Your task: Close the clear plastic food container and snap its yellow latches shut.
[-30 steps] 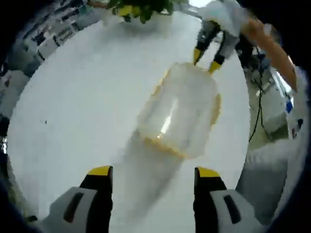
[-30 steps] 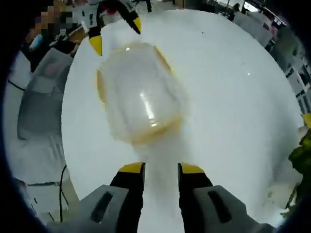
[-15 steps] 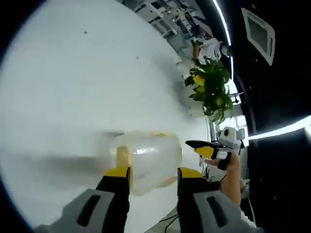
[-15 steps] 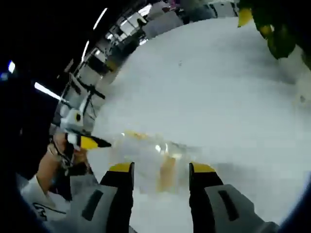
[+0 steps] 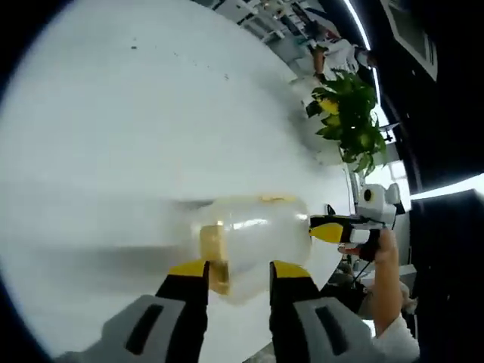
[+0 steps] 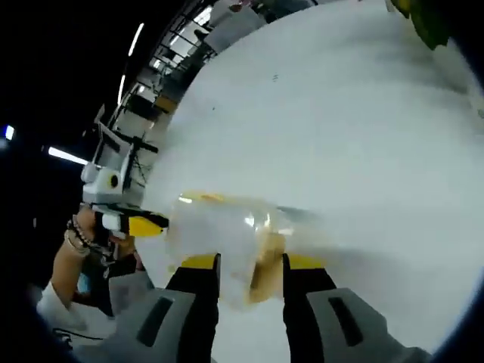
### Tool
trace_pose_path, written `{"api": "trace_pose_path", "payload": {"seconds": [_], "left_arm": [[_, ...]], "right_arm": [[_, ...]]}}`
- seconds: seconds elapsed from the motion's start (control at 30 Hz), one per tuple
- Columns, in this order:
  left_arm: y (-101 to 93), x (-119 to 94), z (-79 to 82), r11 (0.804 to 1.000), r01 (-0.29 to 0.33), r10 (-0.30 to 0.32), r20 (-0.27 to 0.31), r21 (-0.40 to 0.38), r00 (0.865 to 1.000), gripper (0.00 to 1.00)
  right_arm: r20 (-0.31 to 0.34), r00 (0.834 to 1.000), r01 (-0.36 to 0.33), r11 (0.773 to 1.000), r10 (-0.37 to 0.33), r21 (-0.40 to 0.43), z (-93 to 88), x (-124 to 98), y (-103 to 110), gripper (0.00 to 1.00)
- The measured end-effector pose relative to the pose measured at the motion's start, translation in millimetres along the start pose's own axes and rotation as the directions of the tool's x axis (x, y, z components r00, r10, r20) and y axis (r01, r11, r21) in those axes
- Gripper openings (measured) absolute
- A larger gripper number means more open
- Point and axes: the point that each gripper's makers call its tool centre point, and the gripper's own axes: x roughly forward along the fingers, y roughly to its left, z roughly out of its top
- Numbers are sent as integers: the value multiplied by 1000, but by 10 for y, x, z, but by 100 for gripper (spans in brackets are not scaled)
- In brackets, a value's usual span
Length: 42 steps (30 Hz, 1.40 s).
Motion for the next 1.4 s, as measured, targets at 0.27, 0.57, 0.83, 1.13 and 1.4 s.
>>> {"api": "trace_pose_path", "payload": {"seconds": [0.27, 0.57, 0.83, 1.13, 1.4], "left_arm": [[102, 28, -66, 991, -58, 66, -65, 119, 996, 21], [128, -8, -99, 990, -47, 61, -103, 130, 993, 20], [119, 7, -107, 992, -18, 32, -113, 127, 993, 18], [76, 16, -102, 996, 10, 2, -133, 94, 991, 15], [142, -25, -72, 995, -3, 16, -129, 103, 991, 16]], "right_arm": [[-7, 1000, -10, 999, 9, -46, -46, 22, 186, 25], [20, 1000, -6, 1000, 7, -25, -64, 24, 235, 25], [19, 1000, 5, 1000, -5, -17, -48, 26, 232, 24], [4, 1000, 6, 1000, -6, -9, -41, 30, 221, 23], [4, 1000, -8, 1000, 8, 13, -33, 17, 192, 22]]}}
